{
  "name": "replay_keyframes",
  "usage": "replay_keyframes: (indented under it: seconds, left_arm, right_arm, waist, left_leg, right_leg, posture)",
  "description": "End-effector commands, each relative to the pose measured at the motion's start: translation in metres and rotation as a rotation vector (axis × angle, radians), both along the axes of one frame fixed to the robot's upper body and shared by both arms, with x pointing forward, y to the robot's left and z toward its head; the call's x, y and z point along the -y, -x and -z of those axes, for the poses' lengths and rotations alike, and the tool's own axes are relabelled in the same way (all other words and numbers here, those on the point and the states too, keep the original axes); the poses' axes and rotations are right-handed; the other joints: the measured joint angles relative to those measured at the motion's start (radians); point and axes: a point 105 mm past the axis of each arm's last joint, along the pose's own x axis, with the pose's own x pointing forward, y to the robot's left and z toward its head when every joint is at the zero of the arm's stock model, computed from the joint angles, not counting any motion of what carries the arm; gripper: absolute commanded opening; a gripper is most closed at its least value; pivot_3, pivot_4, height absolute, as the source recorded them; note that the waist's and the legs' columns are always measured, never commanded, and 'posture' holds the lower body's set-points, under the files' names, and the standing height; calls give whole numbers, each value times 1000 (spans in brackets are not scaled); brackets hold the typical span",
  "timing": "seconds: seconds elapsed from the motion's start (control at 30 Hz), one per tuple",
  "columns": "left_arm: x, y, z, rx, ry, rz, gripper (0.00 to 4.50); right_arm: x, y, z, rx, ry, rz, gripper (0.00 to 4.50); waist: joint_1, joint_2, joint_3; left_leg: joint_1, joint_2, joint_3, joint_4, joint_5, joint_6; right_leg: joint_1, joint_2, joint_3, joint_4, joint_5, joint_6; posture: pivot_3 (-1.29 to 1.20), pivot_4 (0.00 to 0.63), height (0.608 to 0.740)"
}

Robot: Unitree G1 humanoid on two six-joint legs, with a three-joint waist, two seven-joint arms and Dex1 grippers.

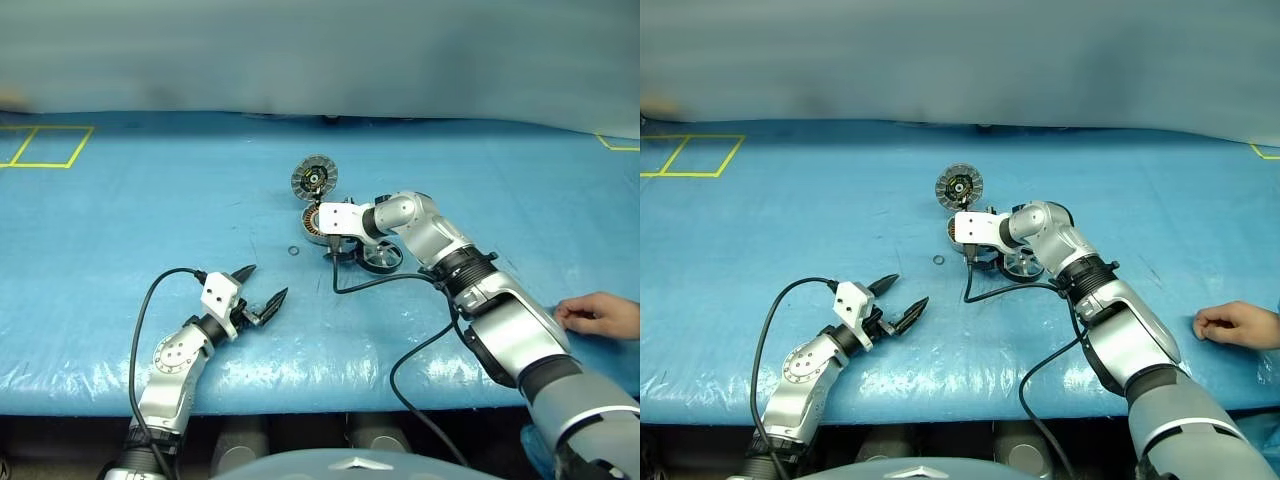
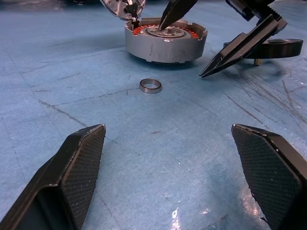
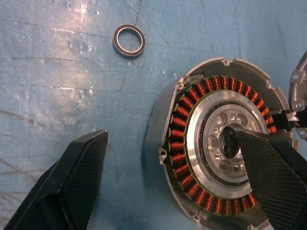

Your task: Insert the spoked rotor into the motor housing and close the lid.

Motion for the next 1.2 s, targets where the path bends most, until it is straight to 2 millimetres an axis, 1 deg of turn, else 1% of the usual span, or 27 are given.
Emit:
replay_keyframes:
  seconds: [0.03,0.1,0.27,0.37,0.47,0.57,0.63,0.67,0.7,0.73,0.83,0.87,1.07,1.13,1.2]
  left_arm:
    - [2,-3,-6,28,2,9,4500]
    - [2,-3,-6,29,3,10,4500]
    - [2,-3,-6,28,3,8,4500]
    - [1,-3,-6,30,1,4,4500]
    - [-1,-2,-6,31,-1,-1,4500]
    - [-2,-1,-6,31,-3,-7,4500]
    - [-3,-1,-6,31,-4,-10,4500]
    - [-3,-1,-6,31,-4,-12,4500]
    - [-4,0,-6,32,-3,-15,4500]
    - [-4,0,-6,33,-2,-20,4500]
    - [-6,2,-5,30,-1,-30,4500]
    - [-7,3,-4,24,-2,-29,4500]
    - [-5,3,0,7,-8,-8,4500]
    - [-4,1,-1,8,-8,-3,4500]
    - [-3,0,-1,10,-8,3,4500]
  right_arm:
    - [-3,-2,-15,36,-37,-8,4483]
    - [-2,-2,-12,27,-26,-4,4483]
    - [4,-1,6,-27,26,16,4483]
    - [9,-2,22,-52,76,41,3913]
    - [11,-2,32,-67,100,51,3017]
    - [12,-3,36,-66,109,65,3017]
    - [12,-3,37,-69,105,68,2681]
    - [12,-2,38,-72,96,69,2434]
    - [10,-2,35,-62,57,85,2167]
    - [7,-1,31,-59,0,100,2061]
    - [0,14,22,-88,-149,105,2061]
    - [0,23,20,-97,-180,99,2061]
    - [2,68,8,-88,-293,131,2061]
    - [0,81,6,-107,-319,135,2061]
    - [-5,100,8,-135,-334,124,2061]
  waist:
    - [0,0,0]
    - [-1,0,0]
    - [-1,0,0]
    - [-3,0,0]
    - [-3,0,-1]
    - [-4,0,-2]
    - [-6,0,-3]
    - [-7,0,-3]
    - [-7,0,-3]
    - [-7,-1,-4]
    - [-1,-1,-4]
    - [-1,-1,-5]
    - [2,-1,-5]
    - [3,-1,-4]
    - [2,-1,-4]
  left_leg:
    - [0,0,0,0,0,0]
    - [0,0,0,0,0,0]
    - [0,0,0,0,0,0]
    - [2,0,0,0,0,0]
    - [3,0,0,0,0,0]
    - [3,0,0,1,0,0]
    - [4,0,0,2,0,0]
    - [4,0,0,2,0,0]
    - [5,0,0,2,0,0]
    - [5,0,0,3,0,0]
    - [4,0,-1,2,0,0]
    - [4,0,-1,2,0,0]
    - [3,0,-2,-1,0,0]
    - [3,0,-2,-1,0,0]
    - [3,0,-1,-1,0,0]
  right_leg:
    - [0,0,0,0,0,0]
    - [0,0,0,0,0,0]
    - [0,0,0,0,0,0]
    - [1,0,0,0,0,0]
    - [2,0,0,0,0,0]
    - [4,0,0,0,0,1]
    - [4,0,0,0,0,1]
    - [5,0,0,0,1,1]
    - [5,0,0,1,0,1]
    - [6,0,0,1,0,1]
    - [6,0,0,1,0,1]
    - [5,0,0,1,0,1]
    - [3,1,0,0,-2,0]
    - [3,1,0,1,-3,2]
    - [2,1,0,0,-4,4]
  posture:
    - [0,150,740]
    - [0,150,740]
    - [0,150,740]
    - [0,150,740]
    - [0,150,740]
    - [0,150,740]
    - [0,150,740]
    - [0,150,740]
    - [0,150,740]
    - [0,150,740]
    - [0,150,740]
    - [0,150,740]
    - [0,150,740]
    - [0,150,740]
    - [0,150,740]
